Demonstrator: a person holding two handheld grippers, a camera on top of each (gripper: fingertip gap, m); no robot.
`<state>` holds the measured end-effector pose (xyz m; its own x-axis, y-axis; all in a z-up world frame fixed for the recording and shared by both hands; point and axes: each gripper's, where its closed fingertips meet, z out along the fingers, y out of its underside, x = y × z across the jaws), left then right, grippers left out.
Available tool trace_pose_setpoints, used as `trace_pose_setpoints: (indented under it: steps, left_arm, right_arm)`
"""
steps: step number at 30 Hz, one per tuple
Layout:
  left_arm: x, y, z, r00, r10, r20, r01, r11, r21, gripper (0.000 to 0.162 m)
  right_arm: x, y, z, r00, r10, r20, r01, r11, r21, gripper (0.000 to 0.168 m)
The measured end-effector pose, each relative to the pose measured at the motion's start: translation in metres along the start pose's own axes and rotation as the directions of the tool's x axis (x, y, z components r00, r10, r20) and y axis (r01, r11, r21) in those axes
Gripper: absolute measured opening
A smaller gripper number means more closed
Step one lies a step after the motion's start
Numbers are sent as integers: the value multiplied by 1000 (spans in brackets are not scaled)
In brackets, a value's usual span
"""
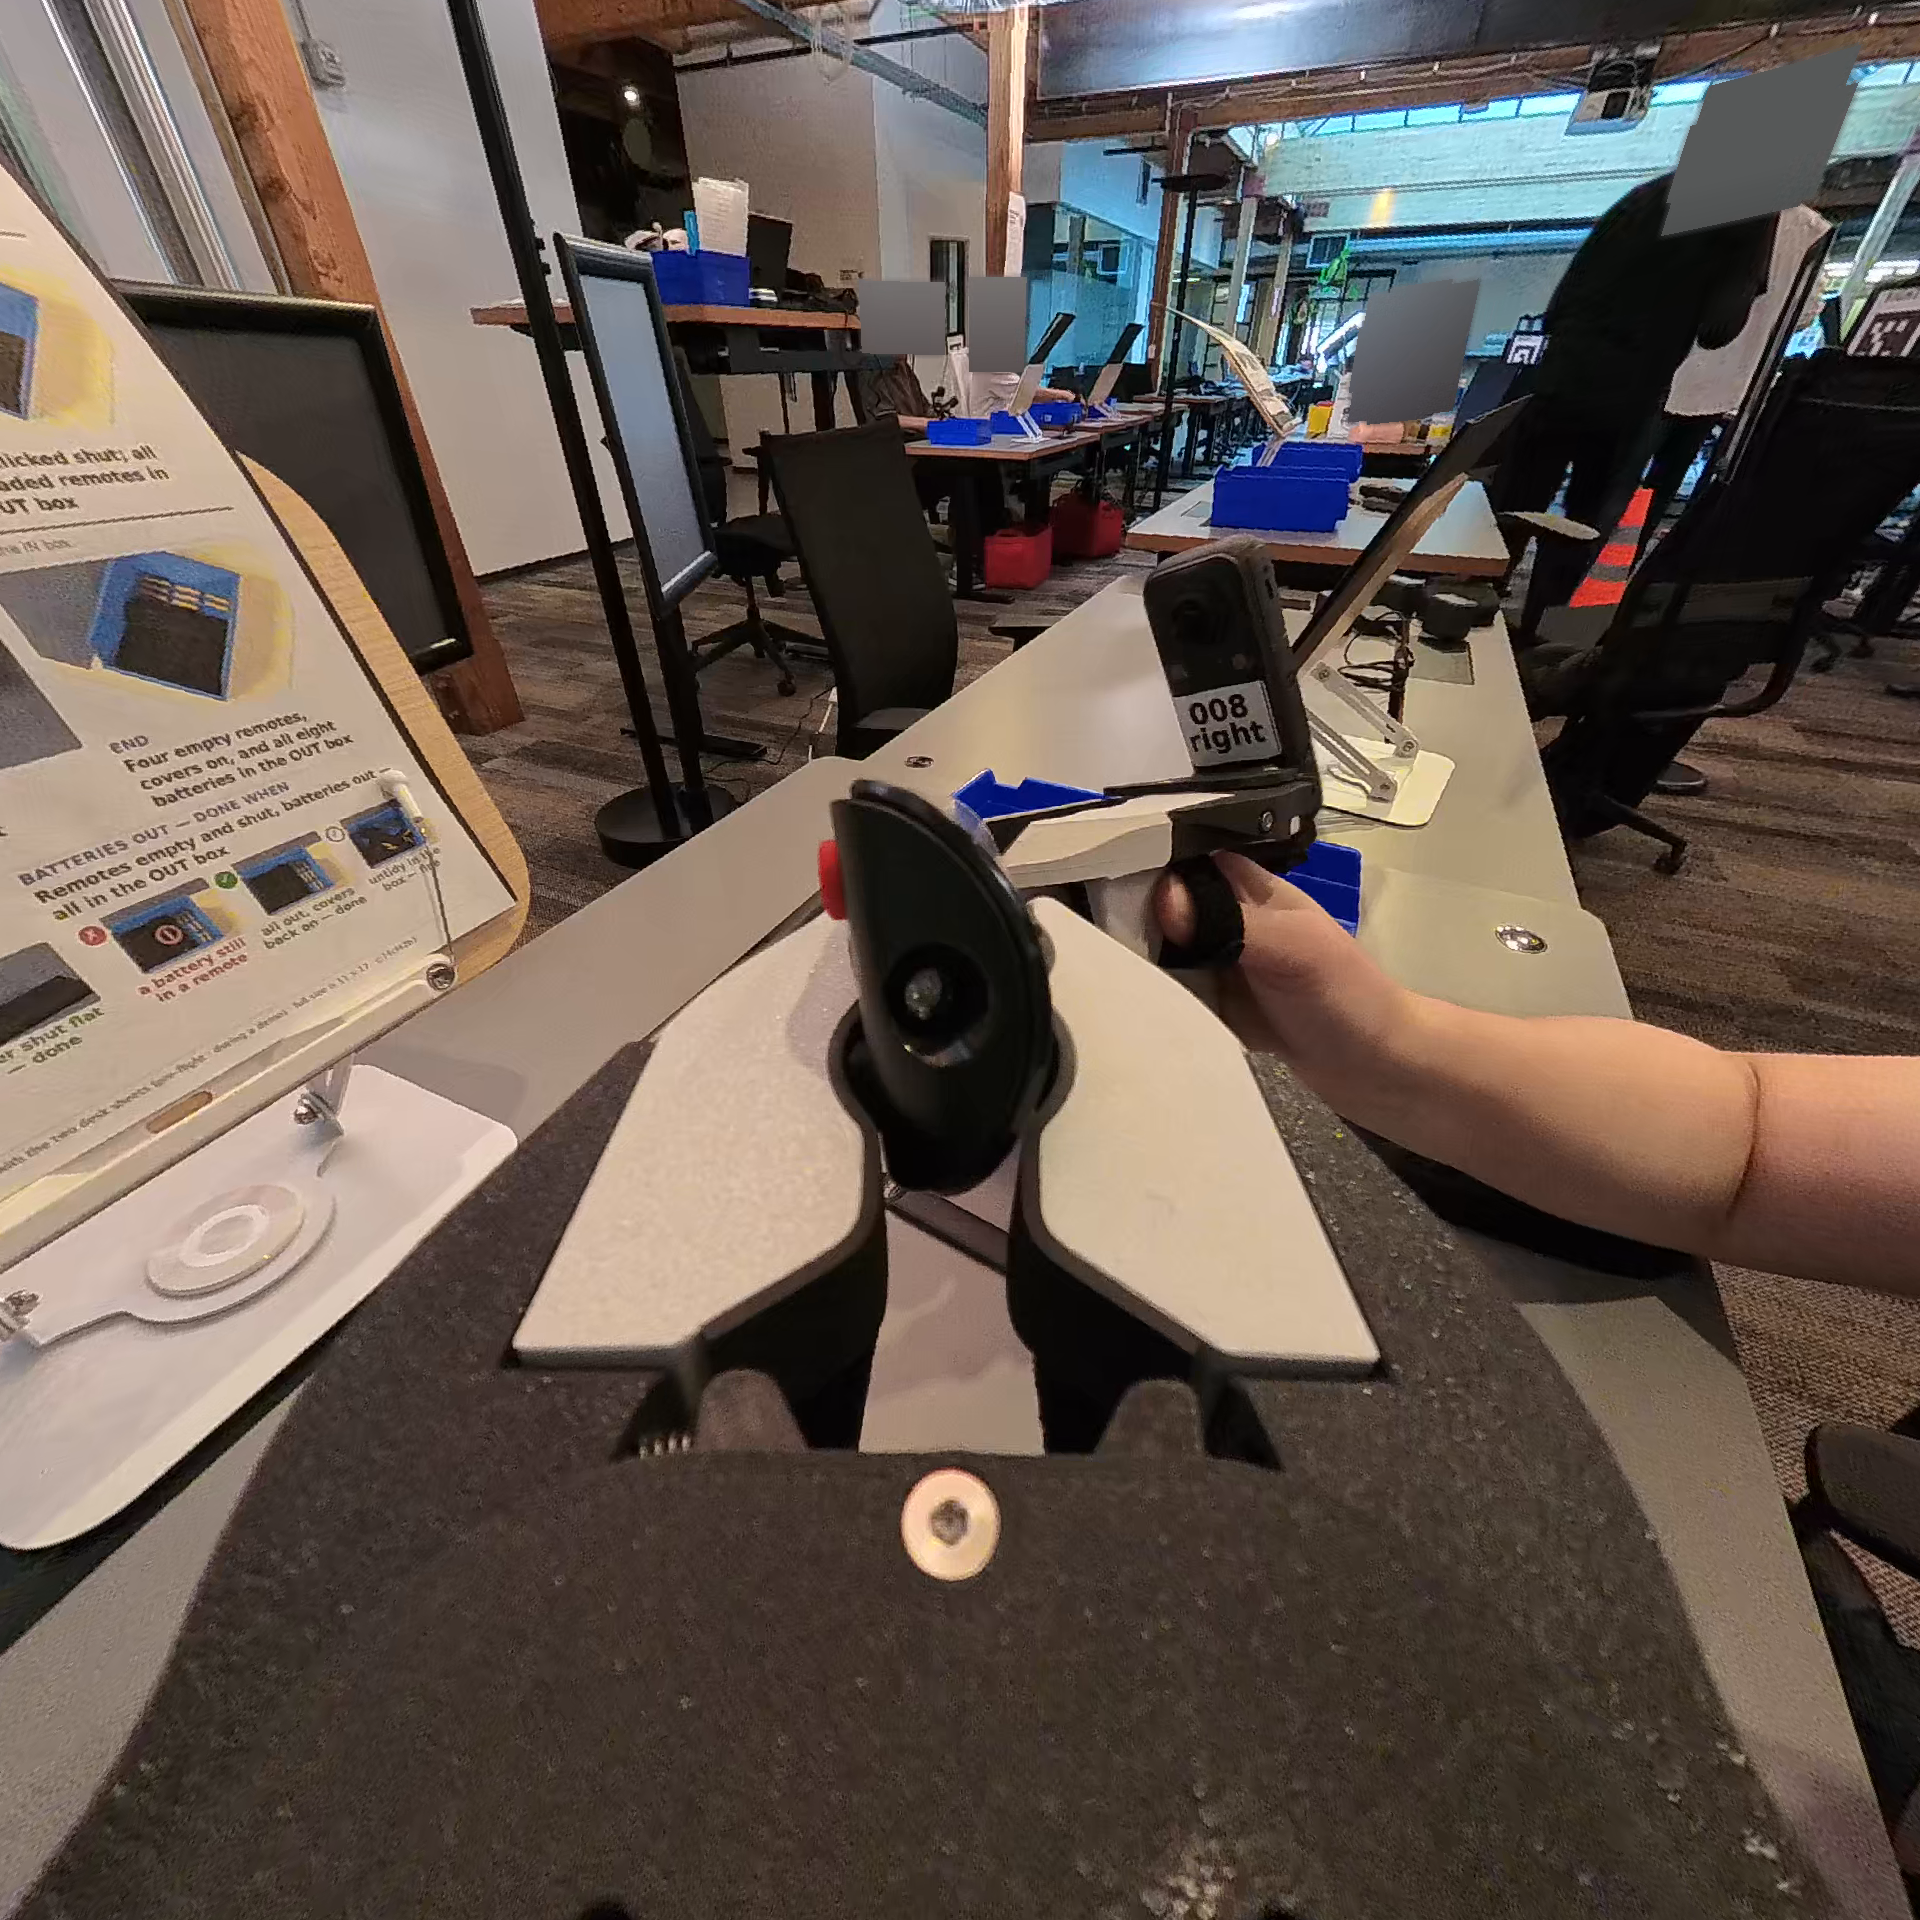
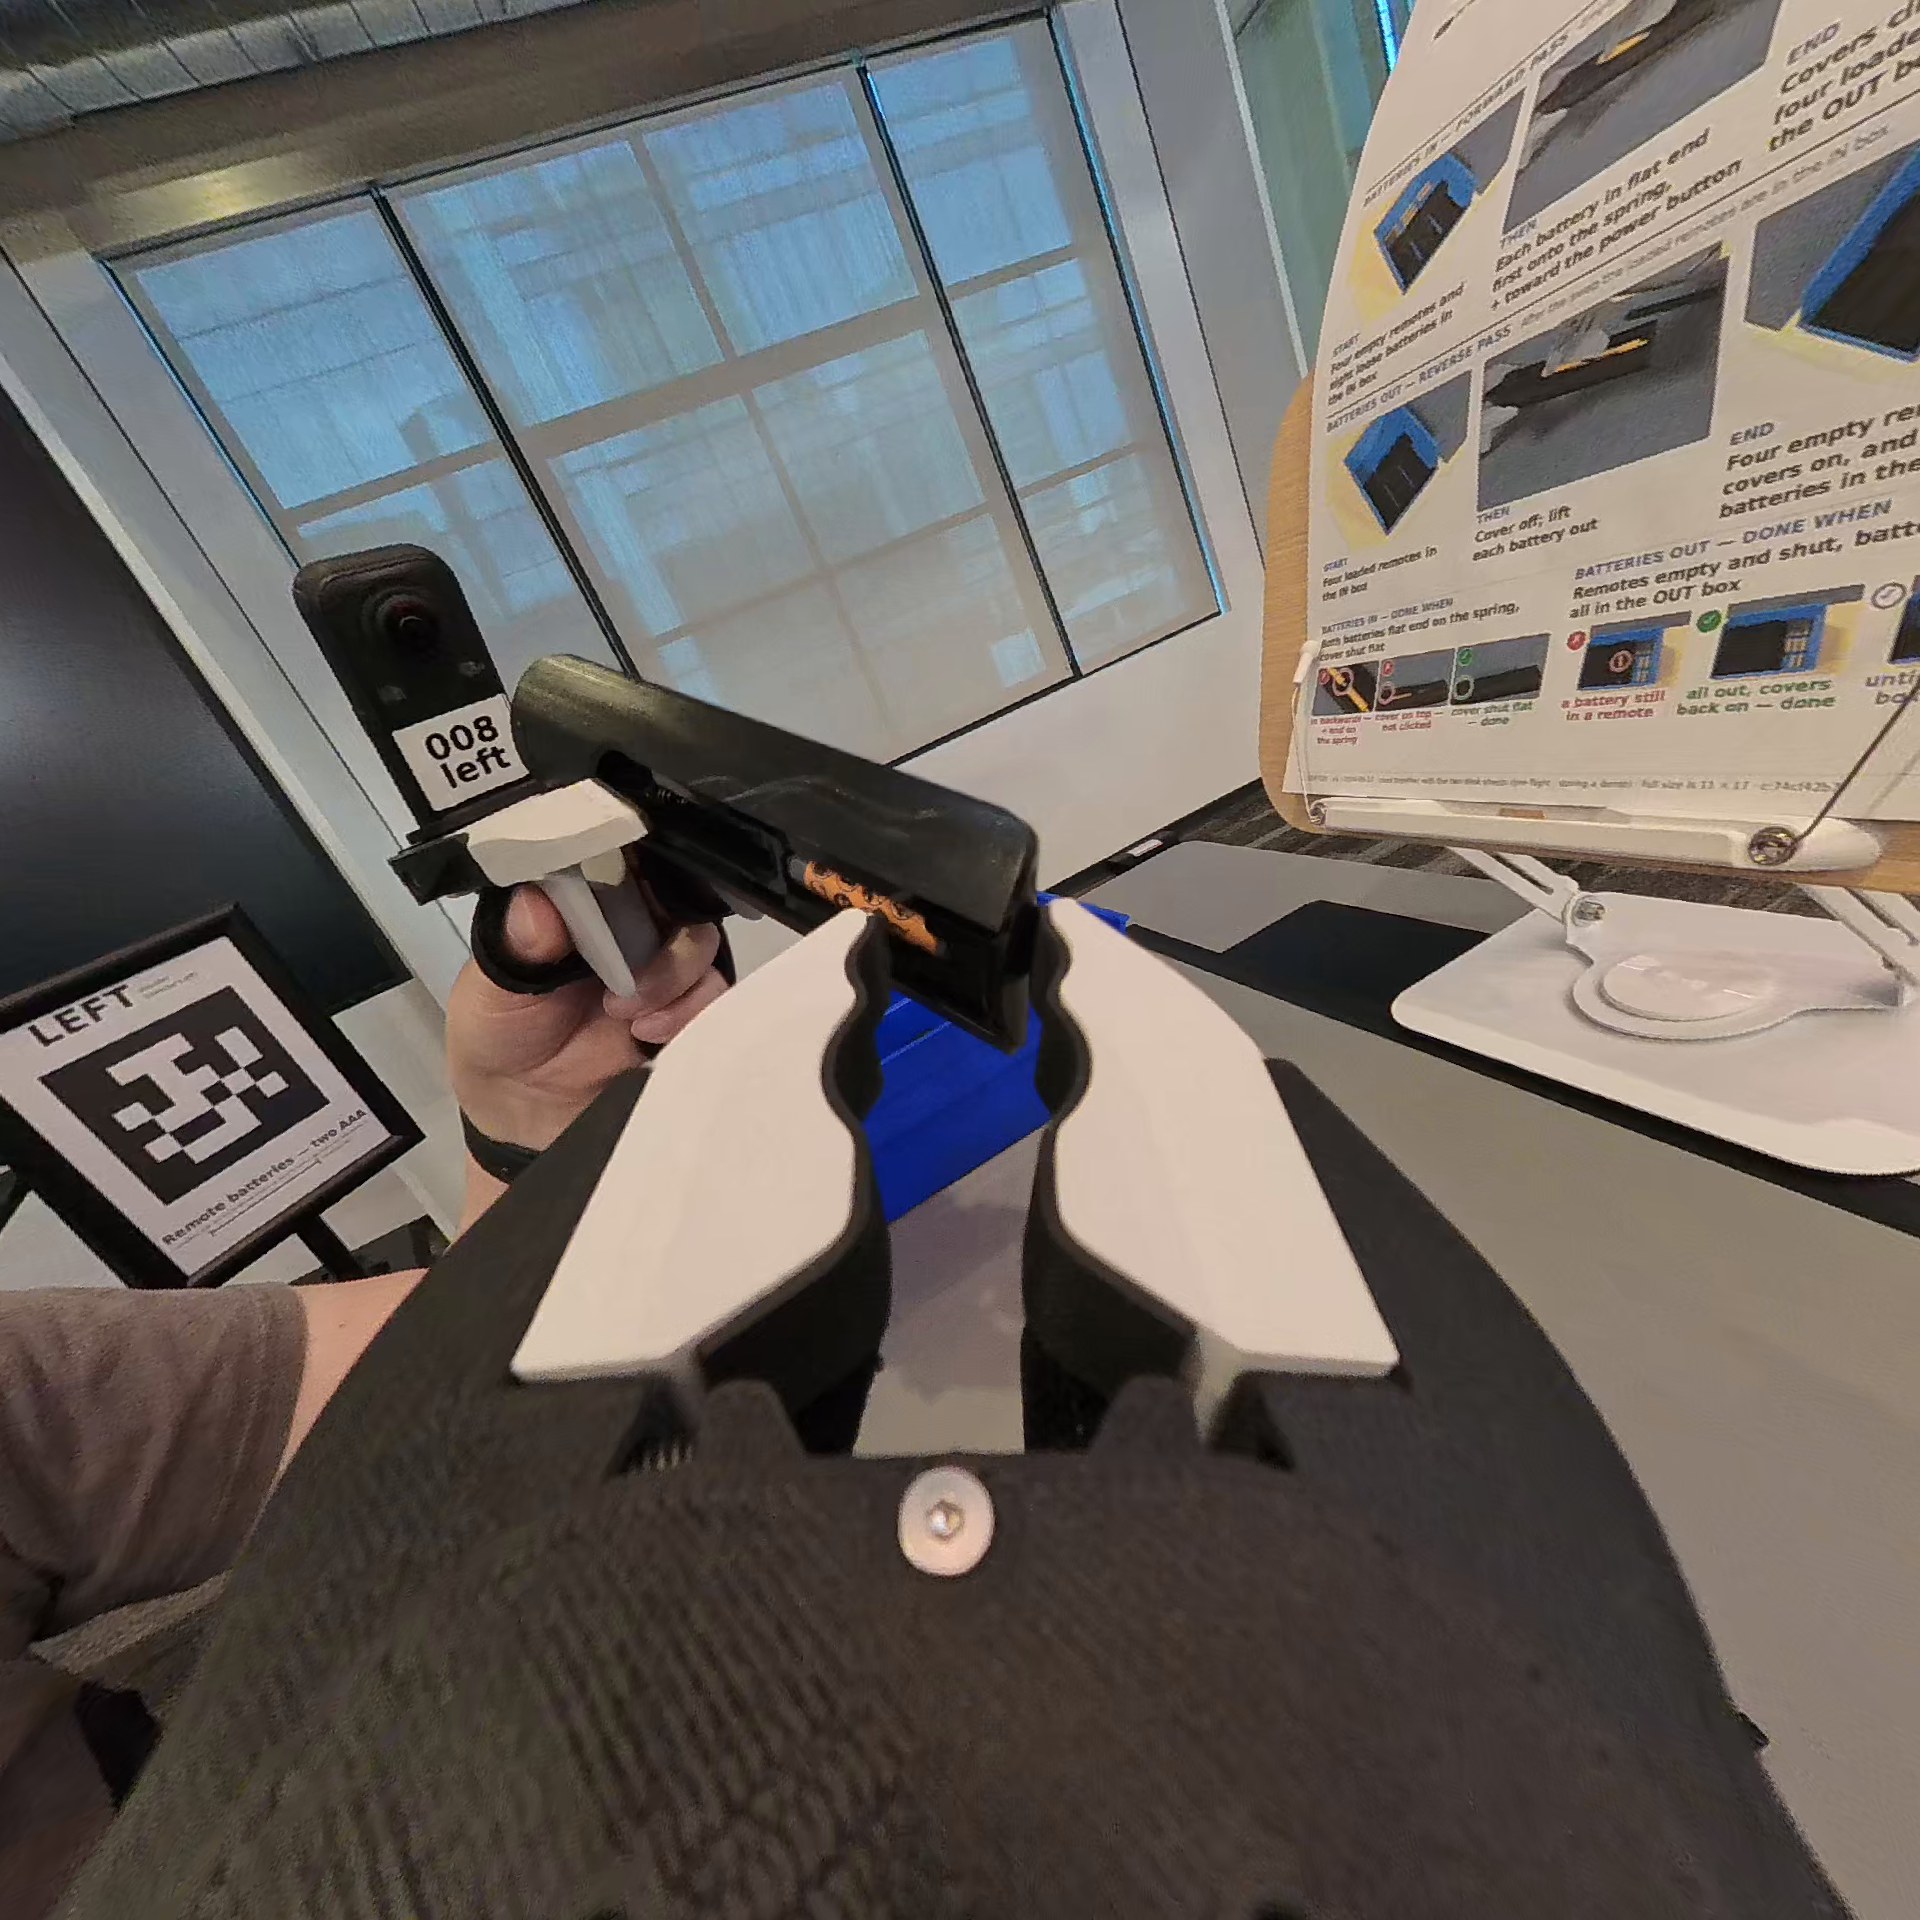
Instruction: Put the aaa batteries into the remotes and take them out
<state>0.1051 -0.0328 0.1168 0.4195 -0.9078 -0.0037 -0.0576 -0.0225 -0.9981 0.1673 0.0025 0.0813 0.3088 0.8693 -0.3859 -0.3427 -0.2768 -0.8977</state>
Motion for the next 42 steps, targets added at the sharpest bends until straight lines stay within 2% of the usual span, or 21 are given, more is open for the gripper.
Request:
trace_pose_setpoints:
  steps: [25,32,34,37,42]
  left_arm:
    - [4,-6,-13,997,14,-69,-15,1000,-15,22]
    - [7,-8,-14,997,46,-55,-46,999,-14,22]
    - [6,-7,-13,997,63,-34,-63,998,-18,22]
    - [5,-5,-10,996,87,-5,-87,996,-32,23]
    - [4,-8,-12,998,64,-18,-64,998,-9,22]
  right_arm:
    - [-17,-1,1,991,6,134,0,999,-47,21]
    - [-19,-3,1,991,-15,136,22,998,-51,21]
    - [-15,-3,2,993,4,116,3,998,-60,22]
    - [-9,0,3,996,-56,63,61,995,-77,24]
    - [-13,-5,2,995,-38,89,43,998,-55,23]
